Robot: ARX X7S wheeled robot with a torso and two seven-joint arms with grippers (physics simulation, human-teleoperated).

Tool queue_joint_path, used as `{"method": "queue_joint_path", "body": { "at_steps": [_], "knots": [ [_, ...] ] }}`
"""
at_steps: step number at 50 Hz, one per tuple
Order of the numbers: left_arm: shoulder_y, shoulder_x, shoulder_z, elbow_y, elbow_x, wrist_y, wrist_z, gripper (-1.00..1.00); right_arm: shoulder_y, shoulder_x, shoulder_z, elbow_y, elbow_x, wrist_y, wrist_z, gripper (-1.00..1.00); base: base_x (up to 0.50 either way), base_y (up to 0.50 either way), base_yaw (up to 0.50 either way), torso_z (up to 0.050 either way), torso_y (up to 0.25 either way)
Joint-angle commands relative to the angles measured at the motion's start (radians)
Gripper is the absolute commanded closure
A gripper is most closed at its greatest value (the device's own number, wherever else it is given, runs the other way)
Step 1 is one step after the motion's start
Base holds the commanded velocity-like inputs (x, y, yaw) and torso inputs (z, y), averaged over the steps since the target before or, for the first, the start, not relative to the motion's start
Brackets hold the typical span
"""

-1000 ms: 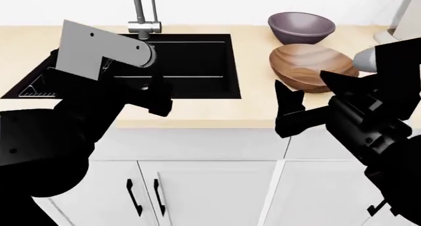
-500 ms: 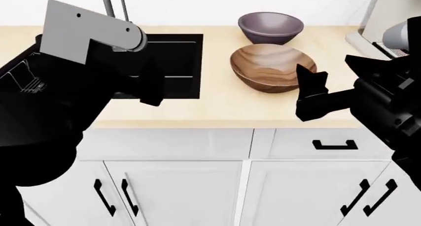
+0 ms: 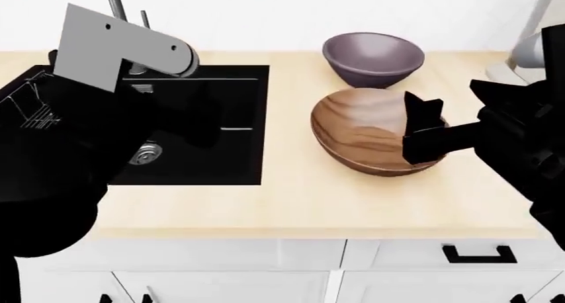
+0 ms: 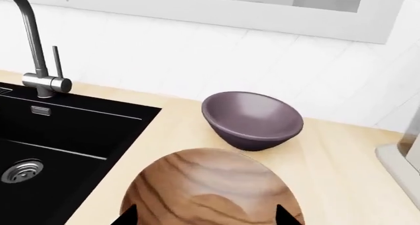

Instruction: Stack the bowls in the sink.

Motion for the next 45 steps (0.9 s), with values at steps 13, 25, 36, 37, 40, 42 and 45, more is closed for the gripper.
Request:
{"method": "queue_joint_path", "body": {
  "at_steps": [13,25,36,37,40,42,45],
  "knots": [
    [-0.006,-0.004,0.047,-0.006,-0.110,0.032,-0.025,-1.00,-0.018,0.079,-0.067,0.014,0.157,-0.053,0.121,-1.00,0.50,-0.02,0.00,0.000,0.001],
    [-0.010,-0.019,0.056,0.025,-0.126,0.051,-0.034,-1.00,-0.038,0.165,-0.086,-0.047,0.316,-0.135,0.242,-1.00,0.50,-0.01,0.00,0.000,0.001],
    [0.016,-0.034,0.064,0.080,-0.267,0.110,-0.126,-1.00,0.071,0.168,-0.138,-0.014,0.344,-0.173,0.285,-1.00,0.39,0.00,0.00,0.000,0.002],
    [0.018,-0.038,0.066,0.085,-0.281,0.116,-0.137,-1.00,0.084,0.168,-0.143,-0.010,0.344,-0.176,0.291,-1.00,0.00,0.00,0.00,0.000,0.000],
    [0.022,-0.048,0.068,0.097,-0.308,0.130,-0.157,-1.00,0.105,0.170,-0.149,-0.005,0.347,-0.185,0.302,-1.00,0.00,0.00,0.00,0.000,0.000],
    [0.023,-0.053,0.070,0.101,-0.315,0.134,-0.163,-1.00,0.108,0.170,-0.138,-0.014,0.348,-0.190,0.295,-1.00,0.00,0.00,0.00,0.000,0.000],
    [0.019,-0.056,0.076,0.103,-0.322,0.139,-0.170,-1.00,0.105,0.166,-0.106,-0.031,0.347,-0.198,0.270,-1.00,0.00,0.00,0.00,0.000,0.000]
  ]
}}
